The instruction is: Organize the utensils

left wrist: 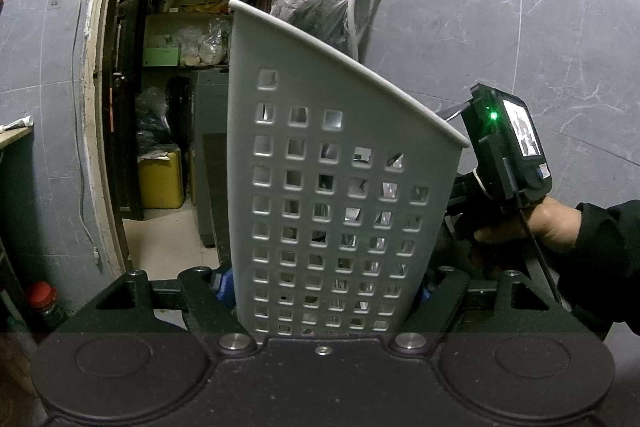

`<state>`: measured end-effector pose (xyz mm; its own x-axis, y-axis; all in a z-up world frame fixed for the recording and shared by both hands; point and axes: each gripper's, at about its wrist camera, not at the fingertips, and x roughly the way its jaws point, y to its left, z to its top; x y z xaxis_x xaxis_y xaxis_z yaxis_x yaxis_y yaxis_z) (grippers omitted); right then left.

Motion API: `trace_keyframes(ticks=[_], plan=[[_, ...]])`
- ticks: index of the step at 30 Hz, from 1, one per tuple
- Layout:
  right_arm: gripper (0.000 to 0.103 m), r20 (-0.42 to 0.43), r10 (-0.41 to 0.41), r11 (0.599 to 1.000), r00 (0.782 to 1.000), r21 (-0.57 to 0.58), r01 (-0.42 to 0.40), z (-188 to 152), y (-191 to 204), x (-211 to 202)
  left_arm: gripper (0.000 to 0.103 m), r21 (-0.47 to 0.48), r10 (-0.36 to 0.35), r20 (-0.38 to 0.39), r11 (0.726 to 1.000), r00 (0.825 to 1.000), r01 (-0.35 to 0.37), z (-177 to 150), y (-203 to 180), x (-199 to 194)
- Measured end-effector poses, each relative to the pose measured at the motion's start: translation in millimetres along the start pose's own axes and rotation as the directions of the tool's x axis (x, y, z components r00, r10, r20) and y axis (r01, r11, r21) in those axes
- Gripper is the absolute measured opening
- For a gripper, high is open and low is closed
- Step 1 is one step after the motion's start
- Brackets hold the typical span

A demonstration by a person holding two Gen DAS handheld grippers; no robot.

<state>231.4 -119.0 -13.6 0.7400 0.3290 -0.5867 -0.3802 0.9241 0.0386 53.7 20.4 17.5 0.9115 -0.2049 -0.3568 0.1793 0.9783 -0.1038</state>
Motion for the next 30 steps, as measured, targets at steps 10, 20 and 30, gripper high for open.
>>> trace_keyframes(ticks=[10,20,30], plan=[[0.031,0.012,0.035,0.999,0.999,-0.020,-0.035,-2,-3,-8,0.078,0.001,0.001,0.000,1.000,1.000,-0.001,0,0,0],[0.017,-0.008,0.070,0.998,0.998,0.006,-0.070,-20,-14,-38,0.078,0.000,0.000,0.001,1.000,1.000,0.000,0,0,0],[0.017,-0.065,0.079,0.996,0.995,0.034,-0.077,-67,-16,-111,0.078,-0.004,0.002,0.006,1.000,1.000,-0.002,0,-1,-2]])
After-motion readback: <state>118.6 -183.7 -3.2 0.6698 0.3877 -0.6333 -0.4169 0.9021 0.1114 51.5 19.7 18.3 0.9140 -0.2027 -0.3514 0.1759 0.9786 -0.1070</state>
